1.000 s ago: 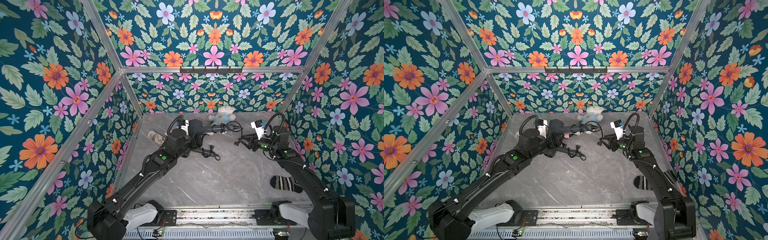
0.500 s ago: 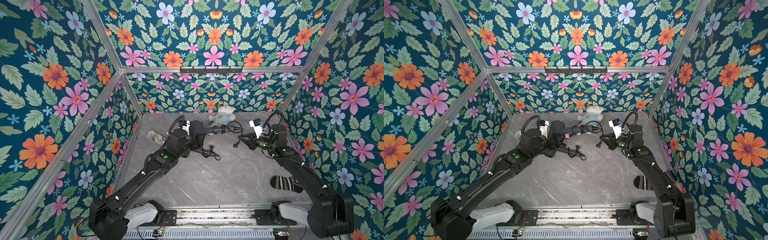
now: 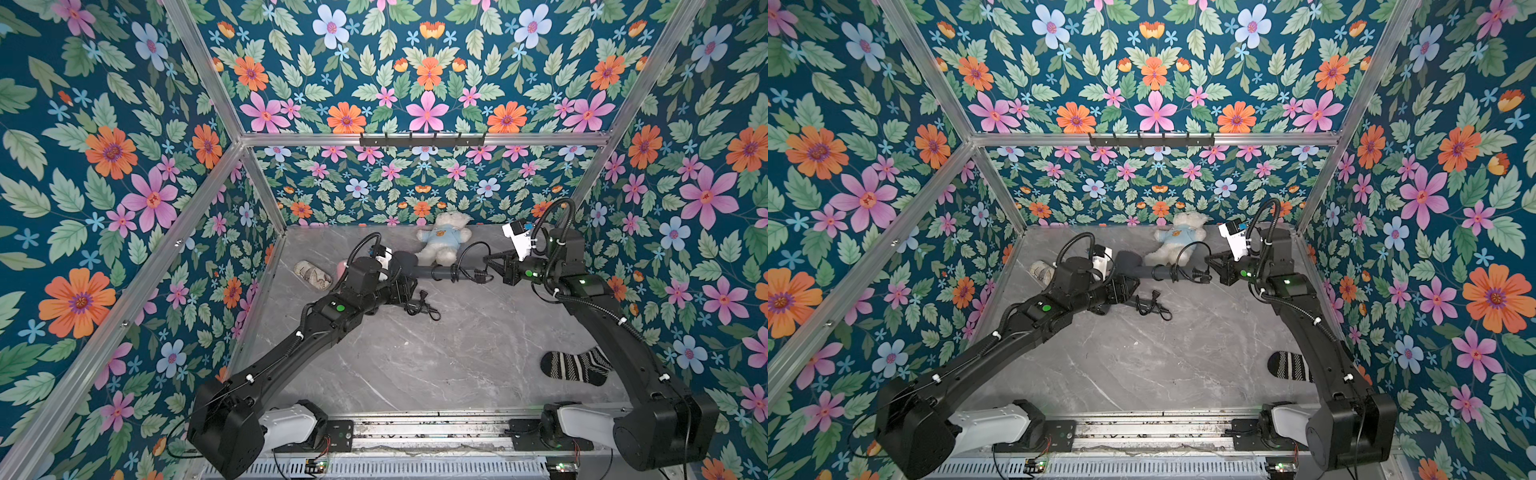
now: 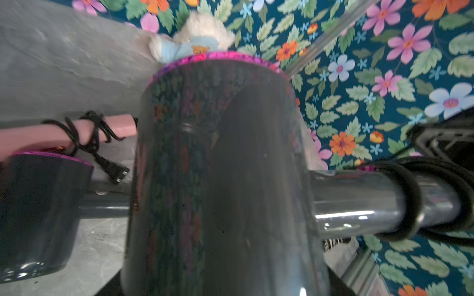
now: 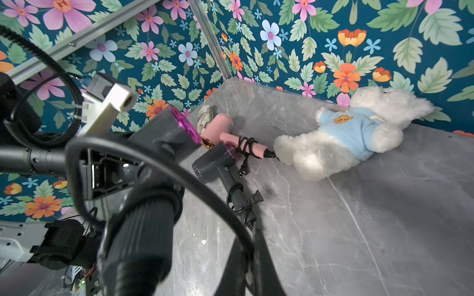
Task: Wrap the cord around the hair dryer
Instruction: Wrap the power cord around the hair dryer.
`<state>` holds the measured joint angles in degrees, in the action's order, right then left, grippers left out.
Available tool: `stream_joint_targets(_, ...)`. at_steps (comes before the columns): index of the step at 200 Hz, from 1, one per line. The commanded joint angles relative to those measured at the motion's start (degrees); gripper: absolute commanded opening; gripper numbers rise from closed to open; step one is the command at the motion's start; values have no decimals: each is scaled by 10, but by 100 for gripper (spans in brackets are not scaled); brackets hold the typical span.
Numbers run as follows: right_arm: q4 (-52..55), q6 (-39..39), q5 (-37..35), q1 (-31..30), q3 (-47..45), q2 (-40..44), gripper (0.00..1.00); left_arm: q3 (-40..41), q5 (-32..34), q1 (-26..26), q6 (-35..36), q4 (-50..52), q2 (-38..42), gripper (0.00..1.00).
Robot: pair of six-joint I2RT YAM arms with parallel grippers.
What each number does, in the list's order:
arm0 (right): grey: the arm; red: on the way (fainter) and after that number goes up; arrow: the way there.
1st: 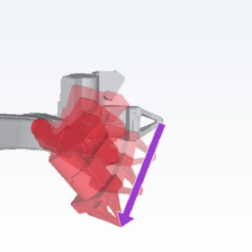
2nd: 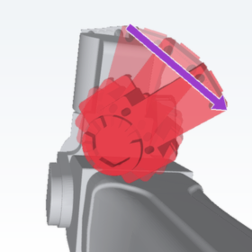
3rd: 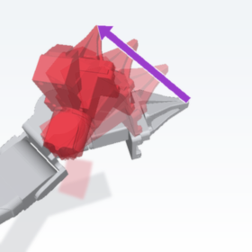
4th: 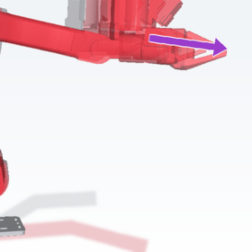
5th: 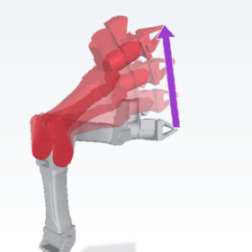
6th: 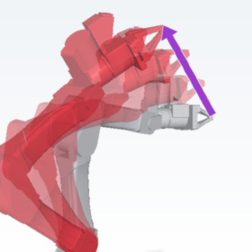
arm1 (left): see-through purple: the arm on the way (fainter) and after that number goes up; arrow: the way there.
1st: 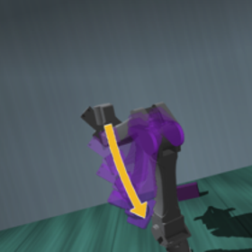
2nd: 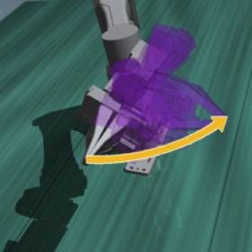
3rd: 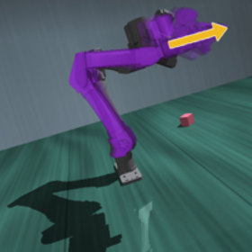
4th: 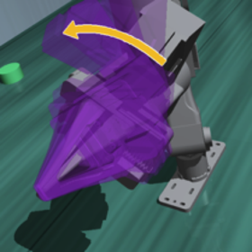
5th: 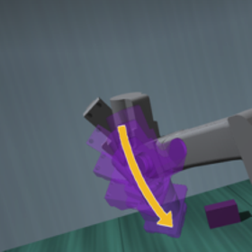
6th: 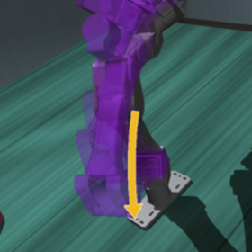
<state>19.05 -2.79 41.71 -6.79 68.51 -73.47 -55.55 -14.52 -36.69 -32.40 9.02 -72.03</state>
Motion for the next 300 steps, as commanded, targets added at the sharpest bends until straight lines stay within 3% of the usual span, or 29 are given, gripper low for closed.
stream_joint_targets(1, 76, -33, -15, -3, 27, -22, 0, 2, -63, -7, 33, -39, -19, 0)
stream_joint_targets(26, 92, -49, -18, -5, 46, -38, 0, 0, -115, -21, 45, -65, -47, 0)
stream_joint_targets(83, 149, -90, -30, -17, 94, -94, 0, -15, -165, -52, 50, -103, -101, 0)
stream_joint_targets(101, 159, -100, -39, -17, 101, -126, 0, 6, -202, -52, 30, -167, -87, 0)
stream_joint_targets(120, 148, -98, -34, -17, 88, -148, 0, 62, -246, -50, -25, -317, -54, 0)
stream_joint_targets(148, 100, -75, -3, -18, 57, -160, 0, 106, -256, -47, -106, -488, -41, 0)
stream_joint_targets(176, 27, -36, 38, -17, 5, -146, 0, 136, -196, -45, -187, -620, -63, 0)
stream_joint_targets(198, -31, 6, 61, -17, -47, -132, 0, 153, -128, -44, -209, -642, -73, 0)
stream_joint_targets(253, -127, 85, 79, -31, -146, -95, 0, 163, 116, -46, -179, -486, -44, 0)
stream_joint_targets(300, -104, 86, 56, -78, -157, -78, 0, 140, 277, -52, -156, -366, -40, 0)
